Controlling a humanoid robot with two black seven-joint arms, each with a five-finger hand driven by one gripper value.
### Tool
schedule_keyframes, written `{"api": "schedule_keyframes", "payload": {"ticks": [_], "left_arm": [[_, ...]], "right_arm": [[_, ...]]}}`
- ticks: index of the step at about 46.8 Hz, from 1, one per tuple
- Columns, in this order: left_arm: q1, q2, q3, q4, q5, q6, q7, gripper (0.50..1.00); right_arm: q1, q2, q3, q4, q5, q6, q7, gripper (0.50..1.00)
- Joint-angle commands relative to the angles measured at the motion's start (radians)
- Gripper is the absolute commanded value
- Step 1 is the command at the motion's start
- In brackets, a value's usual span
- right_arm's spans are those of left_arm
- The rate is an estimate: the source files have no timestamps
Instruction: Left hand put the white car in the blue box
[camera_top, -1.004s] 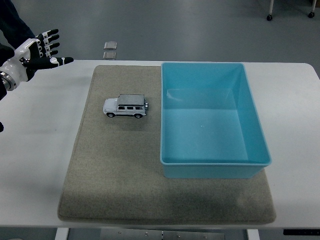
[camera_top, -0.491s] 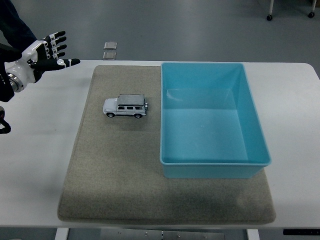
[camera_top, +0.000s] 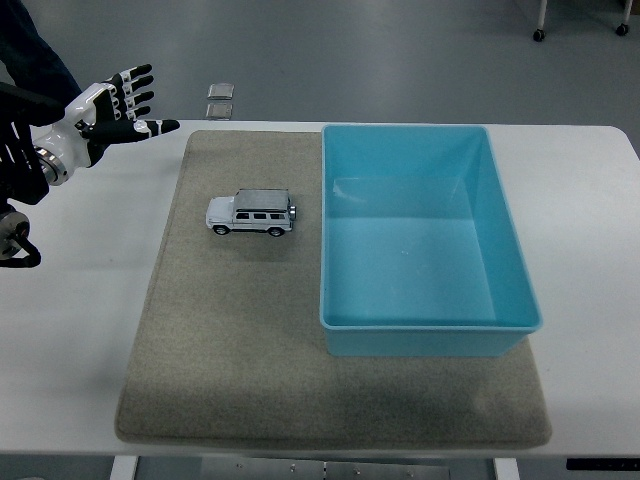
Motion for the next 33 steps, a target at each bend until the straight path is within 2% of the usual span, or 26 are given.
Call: {"api": "schedule_keyframes", "payload": {"ticks": [1,7,23,33], "left_arm": [[0.0,-0.018,0.002,-0.006,0.006,0.0,0.0,0.999],[-0.002,-0.018,0.002,-0.062,0.039,0.003,0.0,0.999],[-0.003,0.008,-0.024,-0.168,0.312,0.026,0.0,0.999],[-0.014,0.031,-0.041,-0.219,0.347,0.02,0.005,0.999]], "right_arm": [[0.0,0.0,0.0,0.0,0.0,0.0,0.0,0.936],[0.0,0.0,0.0,0.0,0.0,0.0,0.0,0.936],[0.0,0.0,0.0,0.0,0.0,0.0,0.0,0.936],[0.002,0.0,0.0,0.0,0.0,0.0,0.0,0.936]]}}
